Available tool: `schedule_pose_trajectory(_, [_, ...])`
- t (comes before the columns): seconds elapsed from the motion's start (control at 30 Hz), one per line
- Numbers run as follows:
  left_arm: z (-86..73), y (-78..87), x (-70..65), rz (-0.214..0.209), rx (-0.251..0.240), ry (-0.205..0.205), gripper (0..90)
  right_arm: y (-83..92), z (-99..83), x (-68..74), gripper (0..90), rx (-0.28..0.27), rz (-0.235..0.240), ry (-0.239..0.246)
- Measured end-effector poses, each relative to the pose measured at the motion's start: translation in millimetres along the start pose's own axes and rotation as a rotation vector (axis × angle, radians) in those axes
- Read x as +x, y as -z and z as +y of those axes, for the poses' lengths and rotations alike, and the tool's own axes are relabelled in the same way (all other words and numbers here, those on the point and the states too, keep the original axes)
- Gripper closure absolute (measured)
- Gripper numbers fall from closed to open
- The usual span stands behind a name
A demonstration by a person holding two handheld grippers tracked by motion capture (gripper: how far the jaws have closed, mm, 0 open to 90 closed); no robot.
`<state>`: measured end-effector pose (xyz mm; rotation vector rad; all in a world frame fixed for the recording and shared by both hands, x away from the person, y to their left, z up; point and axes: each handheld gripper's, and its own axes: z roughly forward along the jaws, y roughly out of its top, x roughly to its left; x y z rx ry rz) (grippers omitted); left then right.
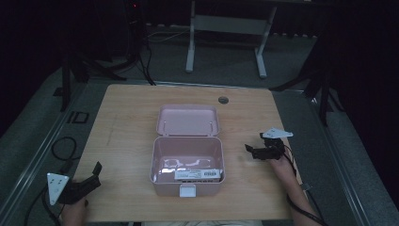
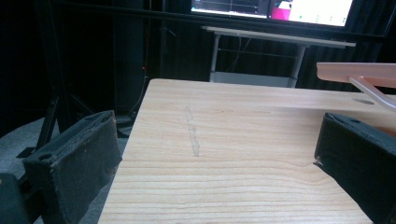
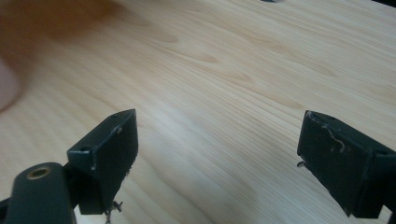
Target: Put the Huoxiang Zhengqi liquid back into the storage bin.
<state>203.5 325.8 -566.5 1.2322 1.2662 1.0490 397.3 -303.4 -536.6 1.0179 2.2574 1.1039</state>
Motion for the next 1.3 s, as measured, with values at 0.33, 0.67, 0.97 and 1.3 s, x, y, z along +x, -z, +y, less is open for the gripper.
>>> schedule_pose_trajectory(0.33, [0.0, -0.1, -0.1, 0.0, 0.001, 0.0, 0.2, 12.2, -17.4, -20.5, 12.4, -0.029, -0.155, -0.14])
schedule_pose_trajectory(0.67, [0.0, -0.1, -0.2, -0.002, 0.002, -0.003, 0.2, 18.9, -25.5, -31.7, 12.4, -0.05, -0.283, -0.281])
schedule_pose_trajectory(0.97, [0.0, -0.1, -0.1, -0.002, 0.002, -0.002, 0.2, 19.5, -29.3, -37.2, 12.9, -0.047, -0.304, -0.335])
schedule_pose_trajectory(1.3, [0.1, -0.2, -0.1, -0.001, 0.003, -0.002, 0.2, 18.5, -29.4, -38.4, 12.9, -0.039, -0.3, -0.337])
